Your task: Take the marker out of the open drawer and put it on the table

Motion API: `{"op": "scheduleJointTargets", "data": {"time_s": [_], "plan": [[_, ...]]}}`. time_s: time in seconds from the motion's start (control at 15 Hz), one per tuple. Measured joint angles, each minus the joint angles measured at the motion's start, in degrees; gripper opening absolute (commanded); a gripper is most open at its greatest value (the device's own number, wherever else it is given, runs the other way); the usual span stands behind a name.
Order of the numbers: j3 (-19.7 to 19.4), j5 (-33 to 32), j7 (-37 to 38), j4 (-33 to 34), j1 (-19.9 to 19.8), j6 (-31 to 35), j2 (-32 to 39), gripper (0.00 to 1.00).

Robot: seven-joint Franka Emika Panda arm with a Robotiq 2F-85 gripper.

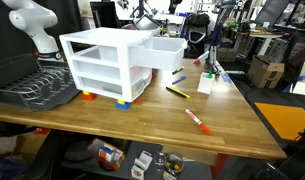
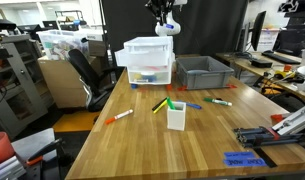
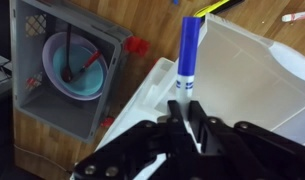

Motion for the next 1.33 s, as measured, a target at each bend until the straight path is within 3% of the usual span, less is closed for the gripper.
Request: {"op": "scheduleJointTargets", "data": {"time_s": [0.13,0.33,0.67,1.0,1.33], "plan": [[-0.9,-2.1,4.4,-3.7,0.2,1.1,-3.0,0.04],[-2.8,-10.4,14.5,-11.3,0.8,3.6,-8.1,0.04],[-5.4,-19.9,33.8,-24.6,0.8,2.4,-17.4,0.04],[-5.4,-17.7,51.0,-38.7,1.0,0.1,-24.2,0.04],[-7.4,-8.8,59.3,-49.9,0.4,13.5,-23.6,0.04]]}}
